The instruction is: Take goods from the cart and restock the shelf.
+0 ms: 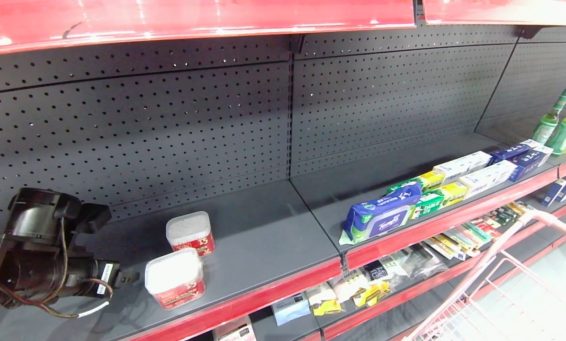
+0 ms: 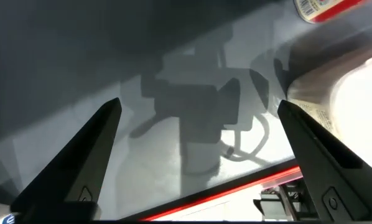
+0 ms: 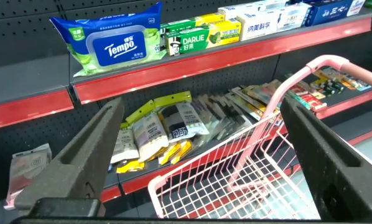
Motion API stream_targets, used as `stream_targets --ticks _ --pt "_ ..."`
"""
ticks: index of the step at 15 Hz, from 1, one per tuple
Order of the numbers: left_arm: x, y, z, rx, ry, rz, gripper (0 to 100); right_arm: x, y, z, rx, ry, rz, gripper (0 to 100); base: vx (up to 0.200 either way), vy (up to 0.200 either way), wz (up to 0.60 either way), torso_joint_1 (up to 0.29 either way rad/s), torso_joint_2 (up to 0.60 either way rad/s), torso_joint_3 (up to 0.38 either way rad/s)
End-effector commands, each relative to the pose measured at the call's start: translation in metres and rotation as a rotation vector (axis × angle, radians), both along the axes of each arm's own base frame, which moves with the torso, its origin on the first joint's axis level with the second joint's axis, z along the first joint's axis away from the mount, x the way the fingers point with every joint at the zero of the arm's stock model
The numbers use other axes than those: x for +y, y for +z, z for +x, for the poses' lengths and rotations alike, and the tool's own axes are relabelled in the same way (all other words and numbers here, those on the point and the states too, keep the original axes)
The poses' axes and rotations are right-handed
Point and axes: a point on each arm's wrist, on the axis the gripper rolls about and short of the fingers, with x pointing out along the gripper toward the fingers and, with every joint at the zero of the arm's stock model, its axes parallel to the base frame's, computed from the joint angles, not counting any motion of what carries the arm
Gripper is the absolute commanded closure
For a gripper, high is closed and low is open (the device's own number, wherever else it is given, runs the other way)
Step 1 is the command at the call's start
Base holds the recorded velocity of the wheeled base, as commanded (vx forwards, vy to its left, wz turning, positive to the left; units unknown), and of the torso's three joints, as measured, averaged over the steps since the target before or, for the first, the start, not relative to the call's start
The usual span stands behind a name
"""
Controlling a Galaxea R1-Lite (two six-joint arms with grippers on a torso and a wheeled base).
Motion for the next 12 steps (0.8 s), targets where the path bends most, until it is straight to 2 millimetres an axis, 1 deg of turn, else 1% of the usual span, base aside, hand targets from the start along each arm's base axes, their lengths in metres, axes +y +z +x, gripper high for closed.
stream_targets --ticks 1,12 --pt "-0.003 -0.001 0.001 0.002 -0.013 0.002 0 0.0 0.0 0.0 0.001 0.0 -0.001 0 0.0 0.0 0.0 0.0 0.0 0.0" --pt "-0.011 -0.006 0.014 -0.015 -0.047 0.005 0 0.0 0.0 0.0 0.001 0.0 -0.001 0 0.0 0.0 0.0 0.0 0.0 0.0"
